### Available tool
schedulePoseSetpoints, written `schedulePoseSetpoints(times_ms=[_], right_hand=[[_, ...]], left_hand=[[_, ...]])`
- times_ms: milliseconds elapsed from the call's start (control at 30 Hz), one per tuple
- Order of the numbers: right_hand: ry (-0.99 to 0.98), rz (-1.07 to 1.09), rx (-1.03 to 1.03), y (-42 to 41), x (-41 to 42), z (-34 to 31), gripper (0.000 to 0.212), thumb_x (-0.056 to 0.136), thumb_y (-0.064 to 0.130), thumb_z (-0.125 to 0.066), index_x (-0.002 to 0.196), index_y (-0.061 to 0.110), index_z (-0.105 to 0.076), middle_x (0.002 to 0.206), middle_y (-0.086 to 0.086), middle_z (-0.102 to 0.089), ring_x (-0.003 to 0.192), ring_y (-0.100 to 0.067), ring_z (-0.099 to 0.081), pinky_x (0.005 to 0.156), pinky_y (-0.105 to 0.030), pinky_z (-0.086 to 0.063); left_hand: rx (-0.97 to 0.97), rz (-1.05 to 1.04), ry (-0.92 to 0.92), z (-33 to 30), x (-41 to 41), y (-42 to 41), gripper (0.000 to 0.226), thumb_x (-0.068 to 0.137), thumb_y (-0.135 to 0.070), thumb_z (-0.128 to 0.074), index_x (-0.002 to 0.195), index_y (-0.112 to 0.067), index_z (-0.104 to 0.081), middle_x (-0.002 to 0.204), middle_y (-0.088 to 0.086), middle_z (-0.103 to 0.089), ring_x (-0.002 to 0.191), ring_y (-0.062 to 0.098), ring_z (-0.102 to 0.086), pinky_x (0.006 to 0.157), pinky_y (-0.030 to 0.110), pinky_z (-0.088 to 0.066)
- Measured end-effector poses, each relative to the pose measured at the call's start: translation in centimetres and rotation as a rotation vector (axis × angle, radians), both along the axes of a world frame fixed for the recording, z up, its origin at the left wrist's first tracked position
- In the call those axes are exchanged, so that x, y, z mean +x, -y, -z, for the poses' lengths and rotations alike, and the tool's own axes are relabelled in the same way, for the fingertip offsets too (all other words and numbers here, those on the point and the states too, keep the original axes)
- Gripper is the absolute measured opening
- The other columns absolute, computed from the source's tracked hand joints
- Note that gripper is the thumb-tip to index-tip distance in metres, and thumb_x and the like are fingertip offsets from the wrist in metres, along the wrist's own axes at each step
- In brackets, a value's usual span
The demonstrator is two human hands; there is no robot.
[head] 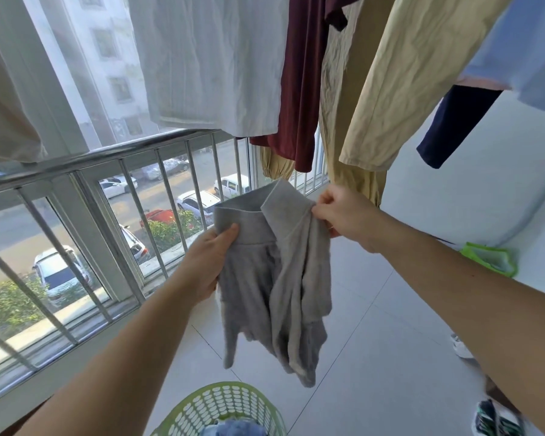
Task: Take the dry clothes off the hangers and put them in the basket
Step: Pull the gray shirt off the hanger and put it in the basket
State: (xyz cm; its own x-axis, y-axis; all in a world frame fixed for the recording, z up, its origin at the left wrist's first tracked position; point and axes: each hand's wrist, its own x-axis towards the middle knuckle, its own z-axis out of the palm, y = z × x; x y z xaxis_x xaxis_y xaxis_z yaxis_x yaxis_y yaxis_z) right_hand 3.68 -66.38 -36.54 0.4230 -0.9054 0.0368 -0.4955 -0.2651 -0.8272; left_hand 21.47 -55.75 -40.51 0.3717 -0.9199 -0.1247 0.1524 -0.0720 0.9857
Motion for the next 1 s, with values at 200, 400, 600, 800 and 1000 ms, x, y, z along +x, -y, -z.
schedulePoseSetpoints(times_ms=[200, 400, 600, 800, 1000], right_hand=[[-0.093, -0.023, -0.088, 0.9, -0.6, 0.1, 0.012, 0.092, 0.02, -0.05, 0.097, 0.013, -0.058, 0.088, -0.002, -0.059, 0.083, -0.019, -0.056, 0.073, -0.033, -0.047], [-0.09, -0.234, 0.109, 0.6, -2.0, -0.5, 0.036, 0.077, 0.029, -0.073, 0.094, -0.003, -0.067, 0.09, -0.019, -0.066, 0.08, -0.026, -0.061, 0.081, -0.04, -0.051], [-0.039, -0.082, 0.022, 0.5, -1.7, 0.1, 0.055, 0.078, 0.046, -0.068, 0.092, -0.006, -0.062, 0.088, -0.033, -0.06, 0.072, -0.023, -0.052, 0.069, -0.035, -0.041], [-0.162, 0.162, -0.218, -0.9, 0.1, 1.1, 0.041, 0.093, 0.032, -0.046, 0.059, 0.015, -0.032, 0.056, 0.0, -0.032, 0.053, -0.015, -0.031, 0.051, -0.03, -0.021], [-0.123, 0.139, -0.261, -2.2, 1.4, 2.2, 0.039, 0.094, 0.035, -0.046, 0.062, 0.018, -0.031, 0.059, 0.002, -0.037, 0.056, -0.016, -0.036, 0.05, -0.03, -0.024]], left_hand=[[0.064, -0.022, 0.209, -0.8, 1.9, 0.4, 0.022, 0.096, -0.026, -0.048, 0.089, -0.014, -0.064, 0.092, 0.013, -0.067, 0.092, 0.033, -0.064, 0.087, 0.046, -0.052], [0.105, -0.002, 0.286, -1.0, 3.1, 0.1, 0.016, 0.094, -0.027, -0.051, 0.093, -0.019, -0.064, 0.106, 0.014, -0.066, 0.101, 0.032, -0.061, 0.096, 0.048, -0.047], [0.165, 0.028, 0.258, -1.2, 2.7, -0.2, 0.022, 0.091, -0.028, -0.055, 0.089, -0.01, -0.066, 0.094, 0.013, -0.068, 0.087, 0.028, -0.066, 0.084, 0.041, -0.053], [0.176, -0.134, 0.043, -0.8, -0.6, 0.5, 0.025, 0.091, -0.03, -0.057, 0.084, -0.008, -0.065, 0.073, 0.007, -0.069, 0.065, 0.02, -0.066, 0.067, 0.031, -0.056], [0.148, -0.185, -0.235, -0.5, -3.5, 0.7, 0.022, 0.093, -0.027, -0.055, 0.091, -0.006, -0.063, 0.068, 0.007, -0.07, 0.065, 0.02, -0.067, 0.072, 0.035, -0.057]])
